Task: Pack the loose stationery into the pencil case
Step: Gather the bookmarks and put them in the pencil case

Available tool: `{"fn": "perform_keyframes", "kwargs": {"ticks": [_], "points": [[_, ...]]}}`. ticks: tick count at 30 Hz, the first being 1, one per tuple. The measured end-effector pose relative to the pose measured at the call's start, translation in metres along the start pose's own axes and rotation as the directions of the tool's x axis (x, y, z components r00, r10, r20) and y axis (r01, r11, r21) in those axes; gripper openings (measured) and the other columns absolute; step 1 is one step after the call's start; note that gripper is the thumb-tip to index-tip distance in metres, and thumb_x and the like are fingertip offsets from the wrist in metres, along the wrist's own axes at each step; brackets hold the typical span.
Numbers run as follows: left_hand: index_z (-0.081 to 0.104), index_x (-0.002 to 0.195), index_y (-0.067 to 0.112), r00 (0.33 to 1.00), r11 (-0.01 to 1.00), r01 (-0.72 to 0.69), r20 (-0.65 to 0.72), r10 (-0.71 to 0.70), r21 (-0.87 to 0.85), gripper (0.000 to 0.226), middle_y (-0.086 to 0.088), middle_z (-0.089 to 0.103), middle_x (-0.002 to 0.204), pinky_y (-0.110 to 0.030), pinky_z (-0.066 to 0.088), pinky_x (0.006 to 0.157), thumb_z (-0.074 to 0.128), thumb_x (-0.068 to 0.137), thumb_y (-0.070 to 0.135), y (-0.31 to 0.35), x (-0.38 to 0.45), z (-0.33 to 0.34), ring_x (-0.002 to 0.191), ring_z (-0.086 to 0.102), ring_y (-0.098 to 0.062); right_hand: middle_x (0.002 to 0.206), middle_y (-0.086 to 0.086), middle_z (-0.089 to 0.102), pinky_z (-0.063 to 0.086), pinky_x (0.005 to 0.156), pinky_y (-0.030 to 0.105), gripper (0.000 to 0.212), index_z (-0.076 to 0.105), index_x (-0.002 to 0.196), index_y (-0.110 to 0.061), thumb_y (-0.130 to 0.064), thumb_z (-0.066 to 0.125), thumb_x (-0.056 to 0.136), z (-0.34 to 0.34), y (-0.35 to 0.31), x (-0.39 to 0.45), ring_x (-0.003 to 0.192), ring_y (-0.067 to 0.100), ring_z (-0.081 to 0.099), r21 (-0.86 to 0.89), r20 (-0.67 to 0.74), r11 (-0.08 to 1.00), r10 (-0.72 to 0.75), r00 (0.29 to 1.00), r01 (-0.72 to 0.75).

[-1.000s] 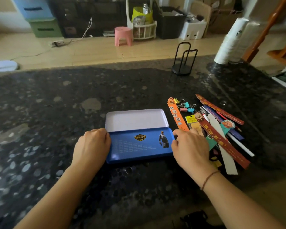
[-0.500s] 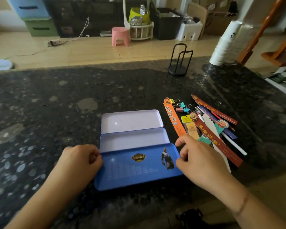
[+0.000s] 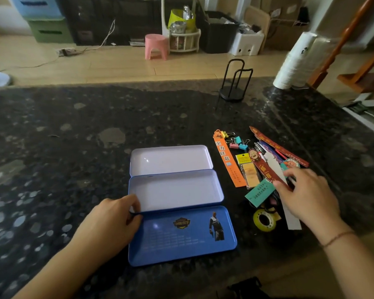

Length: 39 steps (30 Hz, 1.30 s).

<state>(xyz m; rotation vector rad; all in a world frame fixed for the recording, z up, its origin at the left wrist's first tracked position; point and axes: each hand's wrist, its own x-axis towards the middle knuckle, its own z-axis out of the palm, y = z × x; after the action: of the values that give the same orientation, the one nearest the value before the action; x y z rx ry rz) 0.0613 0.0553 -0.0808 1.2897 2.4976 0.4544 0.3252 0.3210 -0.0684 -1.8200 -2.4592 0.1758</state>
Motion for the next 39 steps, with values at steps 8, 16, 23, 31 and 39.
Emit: {"fn": "perform_keyframes", "kwargs": {"ticks": [8,16,23,31,39], "points": [[0.059,0.083,0.031,0.948,0.982,-0.148,-0.3,0.108,-0.114,0.008,0.008,0.05,0.045,-0.017,0.039,0.048,0.067,0.08,0.03,0.01,-0.005,-0.012,0.046,0.055,-0.008,0.094,0.001,0.072,0.052,0.068,0.036,0.028,0.063,0.107,-0.022,-0.03,0.073,0.082,-0.008,0.01,0.009,0.088,0.027,0.063,0.22,0.036,0.975,0.033,0.999,-0.04],[0.066,0.081,0.027,0.963,0.866,-0.19,-0.259,0.073,-0.463,0.004,0.009,0.067,0.066,-0.019,0.052,0.058,0.065,0.084,0.026,0.079,-0.009,0.003,0.063,0.064,-0.008,0.092,0.001,0.069,0.049,0.064,0.031,0.007,0.064,0.091,-0.016,-0.018,0.069,0.086,-0.031,0.0,-0.013,0.082,0.017,0.064,0.66,-0.021,0.751,0.042,0.999,-0.018],[0.063,0.103,0.02,0.994,0.468,0.081,0.106,0.027,-0.88,0.014,-0.002,0.074,0.092,-0.039,0.059,0.077,0.062,0.089,0.02,0.155,0.0,0.032,0.085,0.071,-0.016,0.087,0.008,0.075,0.051,0.058,0.028,0.006,0.068,0.092,-0.012,-0.014,0.067,0.087,-0.022,-0.046,-0.056,0.072,0.018,0.071,0.924,0.373,0.169,-0.215,0.902,-0.342],[0.06,0.118,0.022,0.997,0.607,0.075,0.07,-0.033,-0.791,0.037,0.004,0.074,0.088,-0.038,0.059,0.077,0.069,0.084,0.013,0.164,0.038,0.041,0.08,0.07,-0.008,0.079,0.002,0.074,0.049,0.066,0.034,0.006,0.071,0.084,-0.019,-0.024,0.067,0.087,-0.028,-0.028,-0.035,0.081,0.02,0.07,0.949,0.3,0.102,0.011,0.954,-0.3],[0.057,0.115,0.026,0.994,0.483,-0.072,-0.023,0.107,-0.873,0.029,-0.001,0.072,0.096,-0.041,0.059,0.077,0.054,0.093,0.008,0.181,0.038,0.049,0.087,0.071,-0.017,0.091,0.003,0.074,0.049,0.07,0.034,0.009,0.075,0.086,-0.018,-0.024,0.073,0.08,-0.021,-0.037,-0.042,0.091,0.02,0.067,0.909,0.41,0.123,-0.085,0.908,-0.399]]}}
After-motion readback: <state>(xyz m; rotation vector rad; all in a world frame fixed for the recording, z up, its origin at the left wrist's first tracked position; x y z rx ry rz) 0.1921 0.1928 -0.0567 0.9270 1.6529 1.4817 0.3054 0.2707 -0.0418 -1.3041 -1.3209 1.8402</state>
